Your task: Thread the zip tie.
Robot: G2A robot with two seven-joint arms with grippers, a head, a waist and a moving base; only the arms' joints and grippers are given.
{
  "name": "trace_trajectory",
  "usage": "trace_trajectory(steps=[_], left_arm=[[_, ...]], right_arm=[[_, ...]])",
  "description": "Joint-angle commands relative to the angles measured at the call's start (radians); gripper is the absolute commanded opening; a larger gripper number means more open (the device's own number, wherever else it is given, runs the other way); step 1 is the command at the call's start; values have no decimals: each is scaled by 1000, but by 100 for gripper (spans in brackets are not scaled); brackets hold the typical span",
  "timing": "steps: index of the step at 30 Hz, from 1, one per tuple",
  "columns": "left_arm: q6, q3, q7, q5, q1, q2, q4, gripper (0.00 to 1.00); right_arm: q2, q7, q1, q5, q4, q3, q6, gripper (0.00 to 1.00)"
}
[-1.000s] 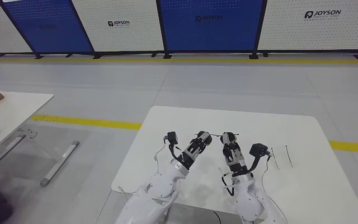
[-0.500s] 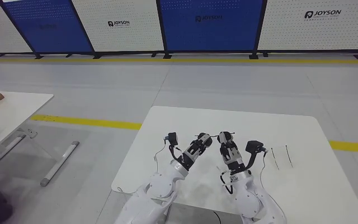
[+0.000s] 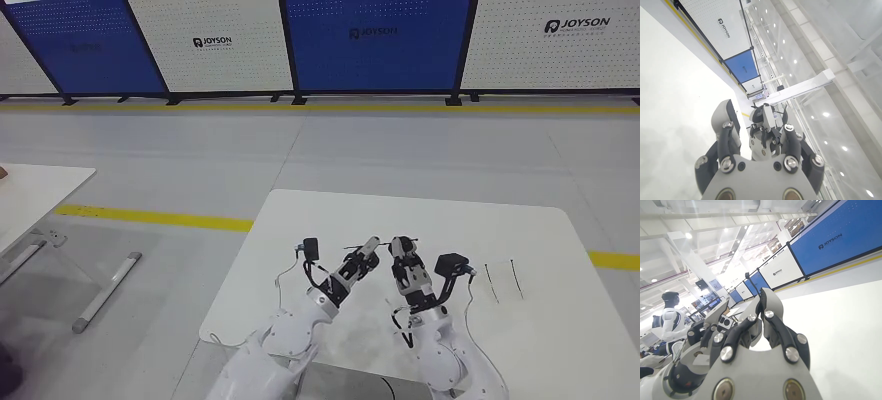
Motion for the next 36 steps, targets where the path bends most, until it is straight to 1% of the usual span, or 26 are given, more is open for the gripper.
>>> trace_trajectory(steps=[1, 3, 4, 5, 6, 13, 21, 27, 31, 34, 36], left_arm=[[3, 4, 2, 6, -1, -1, -2, 33], [5, 6, 4, 9, -2, -1, -2, 30], [6, 8, 7, 11, -3, -1, -2, 26], [7, 9, 9, 13, -4, -2, -2, 24], [7, 9, 11, 14, -5, -2, -2, 12], [15, 16, 19, 21, -10, -3, 3, 0], [22, 25, 24, 17, -23, -7, 21, 0], [22, 25, 14, 23, -27, -6, 19, 0], [9, 19, 1, 38, -25, -4, 12, 0], [4, 15, -5, 56, -23, -1, 9, 0], [3, 13, -6, 62, -22, -1, 7, 0]], right_arm=[[0, -5, -1, -9, 2, -1, 1, 0], [0, -8, -1, -15, 3, -1, 1, 0], [-1, -11, -2, -21, 3, -1, 1, 0], [-1, -13, -2, -24, 4, -1, 1, 0], [-1, -15, -3, -27, 4, -1, 1, 0], [0, -23, -7, -43, 5, 1, -4, 0], [1, -25, -13, -67, -2, 4, -10, 0], [2, 1, -14, -51, -1, 12, -23, 0], [5, 106, -11, 70, -13, 35, -74, 0], [11, 183, -16, 137, -34, 61, -106, 0], [16, 228, -19, 175, -52, 77, -113, 0]])
